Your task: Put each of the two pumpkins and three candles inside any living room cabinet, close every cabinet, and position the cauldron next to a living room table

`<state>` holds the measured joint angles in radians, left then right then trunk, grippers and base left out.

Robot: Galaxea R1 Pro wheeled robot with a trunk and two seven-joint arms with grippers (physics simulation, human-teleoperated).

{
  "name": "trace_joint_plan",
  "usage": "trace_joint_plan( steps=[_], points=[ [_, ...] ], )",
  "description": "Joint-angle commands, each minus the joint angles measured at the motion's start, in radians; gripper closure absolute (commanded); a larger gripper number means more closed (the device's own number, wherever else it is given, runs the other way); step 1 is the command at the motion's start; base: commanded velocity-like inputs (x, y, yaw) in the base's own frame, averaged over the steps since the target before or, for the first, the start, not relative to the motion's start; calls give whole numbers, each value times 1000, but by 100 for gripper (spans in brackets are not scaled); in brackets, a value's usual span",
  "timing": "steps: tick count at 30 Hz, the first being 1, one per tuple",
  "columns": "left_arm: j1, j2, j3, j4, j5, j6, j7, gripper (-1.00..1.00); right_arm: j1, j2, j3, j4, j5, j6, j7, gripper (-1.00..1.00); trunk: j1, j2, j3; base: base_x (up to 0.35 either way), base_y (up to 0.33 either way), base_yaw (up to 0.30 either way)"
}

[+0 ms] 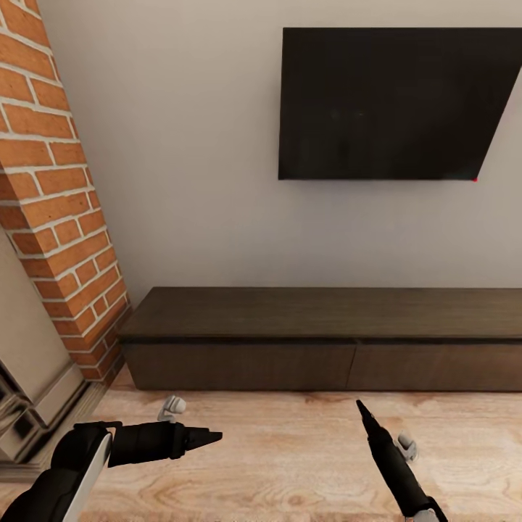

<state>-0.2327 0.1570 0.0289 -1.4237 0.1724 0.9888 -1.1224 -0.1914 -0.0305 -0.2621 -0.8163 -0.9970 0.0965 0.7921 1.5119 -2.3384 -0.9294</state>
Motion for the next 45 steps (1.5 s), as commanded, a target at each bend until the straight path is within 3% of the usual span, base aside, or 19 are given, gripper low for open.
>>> trace_joint_plan(
  steps=[1,4,8,9,13,18,23,36,41,45],
  points=[
    [-1,0,0,0,2,5,-2,-100,-11,0,0,0,-11,12,1,-100,4,-8,-4,0,0,0],
    [-1,1,1,0,2,5,-3,-100,-109,17,4,10,-15,20,-22,-100,15,-29,-14,0,0,0],
    [-1,1,2,0,8,5,-3,-100,-220,38,7,23,-10,21,-111,-100,31,-57,-26,0,0,0],
    [-1,3,4,0,19,5,-3,-100,-256,42,15,25,-8,21,-148,-100,34,-64,-29,0,0,0],
    [-1,7,-1,-1,63,5,-3,-100,-307,51,54,28,-15,21,-188,-100,50,-92,-42,0,0,0],
    [-1,10,-4,-1,91,6,-3,-100,-325,65,68,29,-29,20,-240,-100,69,-127,-57,0,0,0],
    [1,3,-9,0,98,7,-3,-100,-328,70,70,44,-86,20,-264,-100,88,-162,-73,0,0,0],
    [3,2,-10,13,102,8,-5,-100,-356,71,67,107,-100,20,-268,-100,94,-165,-123,0,0,0],
    [3,9,-7,14,150,8,-4,-100,-358,72,67,112,-106,21,-268,-100,94,-165,-127,0,0,0],
    [5,12,-6,14,168,8,-4,-100,-359,72,68,113,-145,22,-267,-100,94,-165,-127,0,0,0]
  ],
)
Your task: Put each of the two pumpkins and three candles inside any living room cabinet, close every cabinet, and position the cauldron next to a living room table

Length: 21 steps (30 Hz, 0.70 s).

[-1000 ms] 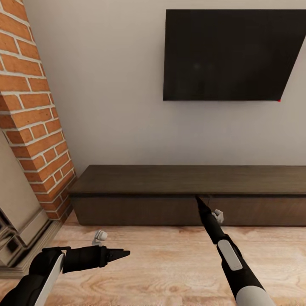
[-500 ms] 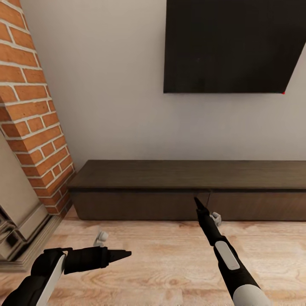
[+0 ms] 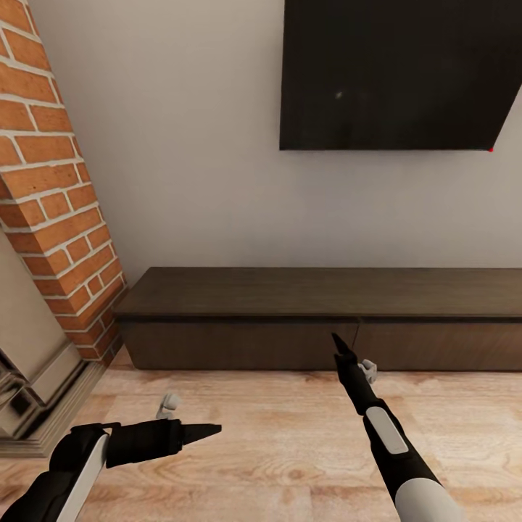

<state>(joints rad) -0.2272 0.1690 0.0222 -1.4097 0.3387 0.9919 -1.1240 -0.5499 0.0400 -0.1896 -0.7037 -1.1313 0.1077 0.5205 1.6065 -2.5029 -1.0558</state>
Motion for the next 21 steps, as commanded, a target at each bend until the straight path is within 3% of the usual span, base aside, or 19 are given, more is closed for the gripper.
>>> trace_joint_plan(
  steps=[1,21],
  points=[
    [0,1,0,0,3,5,-2,-100,-1,1,-4,1,-20,11,4,-100,0,0,-1,0,0,0],
    [3,-2,-2,6,6,4,-2,-100,-1,1,-5,12,-39,9,4,-100,0,0,-1,93,17,0]
  ],
)
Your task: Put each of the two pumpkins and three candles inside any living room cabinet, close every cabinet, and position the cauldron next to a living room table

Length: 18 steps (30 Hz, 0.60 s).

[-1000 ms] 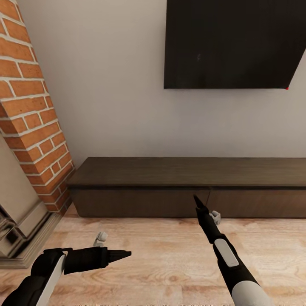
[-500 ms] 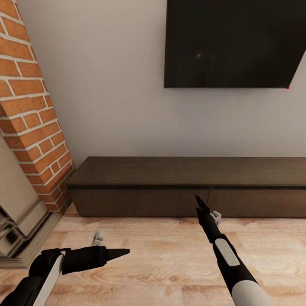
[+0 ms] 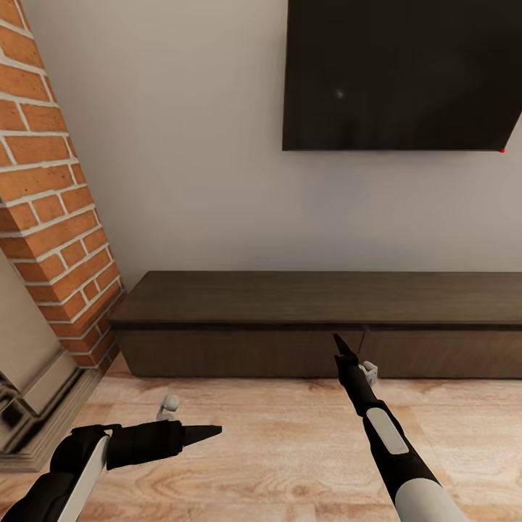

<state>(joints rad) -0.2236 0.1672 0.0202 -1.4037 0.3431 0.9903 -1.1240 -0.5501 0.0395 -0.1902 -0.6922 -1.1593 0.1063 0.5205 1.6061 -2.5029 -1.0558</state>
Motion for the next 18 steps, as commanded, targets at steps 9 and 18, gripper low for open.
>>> trace_joint_plan(
  steps=[9,18],
  points=[
    [0,-2,-3,18,0,5,-1,-100,-1,1,-6,28,-11,3,4,-100,0,0,-1,165,0,0],
    [0,-6,-3,22,0,5,0,-100,-1,1,-10,57,-12,-3,4,-100,0,0,-1,110,0,0]
  ],
)
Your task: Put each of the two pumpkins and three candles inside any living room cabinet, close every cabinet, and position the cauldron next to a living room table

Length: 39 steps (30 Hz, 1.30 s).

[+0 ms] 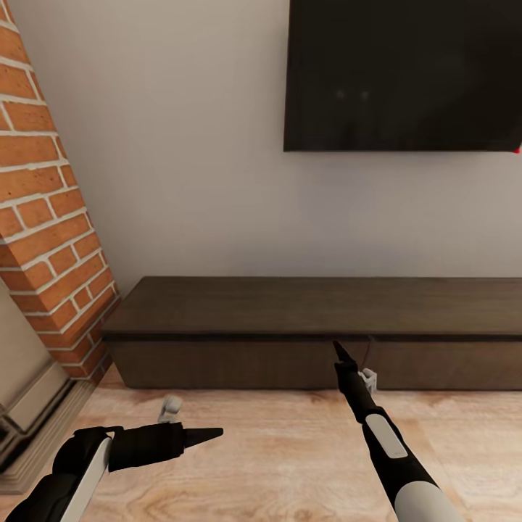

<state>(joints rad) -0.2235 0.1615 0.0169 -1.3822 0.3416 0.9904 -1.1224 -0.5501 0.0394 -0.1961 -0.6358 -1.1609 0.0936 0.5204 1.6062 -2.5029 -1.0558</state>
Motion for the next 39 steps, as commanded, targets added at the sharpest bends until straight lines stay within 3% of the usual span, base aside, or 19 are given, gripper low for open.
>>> trace_joint_plan(
  steps=[1,21,39],
  points=[
    [0,0,0,0,1,5,-2,-100,-1,0,-5,2,-10,10,4,-100,0,0,-1,181,0,0],
    [0,-2,0,0,0,4,-2,-100,-31,-9,-9,119,-42,-34,6,-100,0,0,-1,28,0,0],
    [0,-3,0,7,0,4,1,-100,-31,-10,-9,133,-42,-40,9,-100,0,0,-1,228,22,0]
  ],
)
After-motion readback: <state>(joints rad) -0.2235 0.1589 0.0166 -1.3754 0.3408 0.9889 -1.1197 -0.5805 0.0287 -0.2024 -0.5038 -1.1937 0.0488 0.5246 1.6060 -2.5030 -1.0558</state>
